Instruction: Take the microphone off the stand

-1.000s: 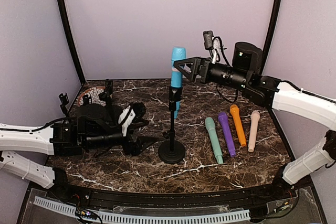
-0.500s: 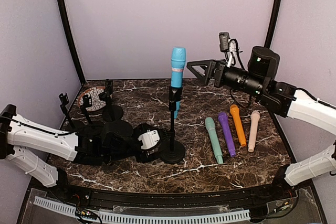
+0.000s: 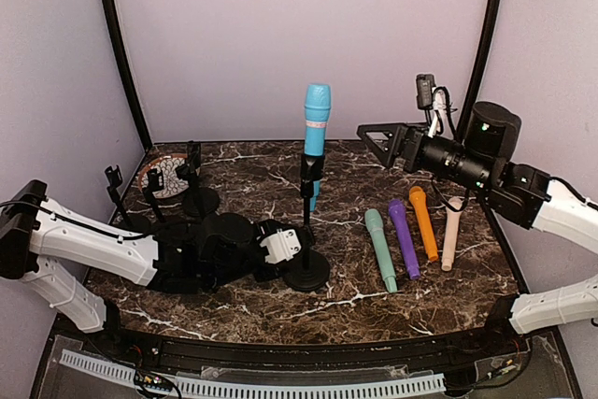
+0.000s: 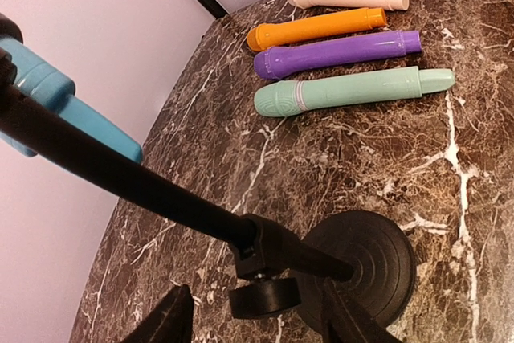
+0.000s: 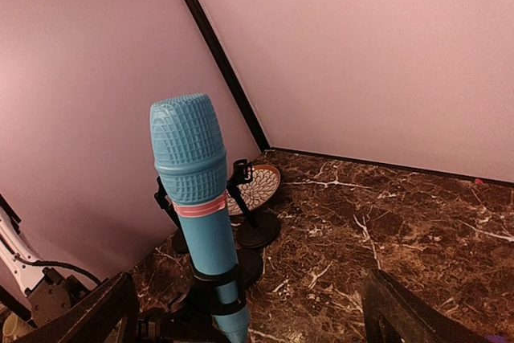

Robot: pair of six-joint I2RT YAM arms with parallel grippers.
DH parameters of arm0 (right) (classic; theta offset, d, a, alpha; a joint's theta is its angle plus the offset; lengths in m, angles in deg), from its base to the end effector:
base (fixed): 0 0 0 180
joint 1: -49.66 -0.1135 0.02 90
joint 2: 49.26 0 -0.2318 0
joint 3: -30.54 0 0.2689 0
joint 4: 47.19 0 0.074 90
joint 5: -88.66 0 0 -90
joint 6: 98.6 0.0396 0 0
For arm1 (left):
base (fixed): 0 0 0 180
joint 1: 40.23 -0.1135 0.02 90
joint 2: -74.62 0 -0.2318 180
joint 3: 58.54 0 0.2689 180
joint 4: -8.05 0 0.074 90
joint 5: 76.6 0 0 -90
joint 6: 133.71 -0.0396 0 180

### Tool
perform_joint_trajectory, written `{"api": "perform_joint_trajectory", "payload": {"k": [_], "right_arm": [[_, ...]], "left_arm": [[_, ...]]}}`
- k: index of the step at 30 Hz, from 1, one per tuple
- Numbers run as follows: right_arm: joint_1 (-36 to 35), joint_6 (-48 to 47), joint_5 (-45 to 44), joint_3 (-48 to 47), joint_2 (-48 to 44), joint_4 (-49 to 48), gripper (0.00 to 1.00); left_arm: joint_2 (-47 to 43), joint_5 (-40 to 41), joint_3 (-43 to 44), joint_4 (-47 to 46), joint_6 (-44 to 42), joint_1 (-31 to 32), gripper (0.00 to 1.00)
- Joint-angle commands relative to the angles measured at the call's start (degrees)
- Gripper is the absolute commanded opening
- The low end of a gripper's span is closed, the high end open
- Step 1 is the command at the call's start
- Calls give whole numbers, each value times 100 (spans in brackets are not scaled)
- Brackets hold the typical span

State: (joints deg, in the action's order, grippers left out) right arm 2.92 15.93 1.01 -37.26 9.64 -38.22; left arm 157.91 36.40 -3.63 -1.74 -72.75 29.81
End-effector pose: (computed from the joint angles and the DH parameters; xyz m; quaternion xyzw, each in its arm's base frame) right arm 0.1904 0.2047 0.3534 -0.1505 0.6914 0.4234 0.5658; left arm 0.1286 -0.3088 0.1807 0.5299 0.6049 -0.0486 0.5924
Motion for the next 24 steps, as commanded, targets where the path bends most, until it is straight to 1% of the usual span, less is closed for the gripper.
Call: {"api": "perform_joint_trajectory", "payload": {"k": [1,4,12,14,18,20,22,23,24], "right_arm": [[-19,39,-216,93,-162,-15,98],[-19,37,-217,117,-185,5,98],[-20,58,-213,98,-176,6,98],[-19,67,-217,97,-177,19,98],[-19,63,-217,110,-194,49,98],[-19,65,-357,128,-210,62,98],[-19,74,-383,152,-220,67,98],[-20,76,-396,158,-229,74,98],[-22,77,-401,160,-235,80,98]], "left_arm": [[50,163,148,-199,-146,30,56],[76,142,148,-170,-188,29,54],[292,160,241,-125,-340,33,56],[333,186,269,-128,-340,29,55],[399,280,306,-138,-339,28,50],[429,337,311,-157,-322,34,47],[469,414,334,-165,-286,30,42],[502,446,342,-161,-277,28,37],[512,498,355,-157,-251,32,35]]}}
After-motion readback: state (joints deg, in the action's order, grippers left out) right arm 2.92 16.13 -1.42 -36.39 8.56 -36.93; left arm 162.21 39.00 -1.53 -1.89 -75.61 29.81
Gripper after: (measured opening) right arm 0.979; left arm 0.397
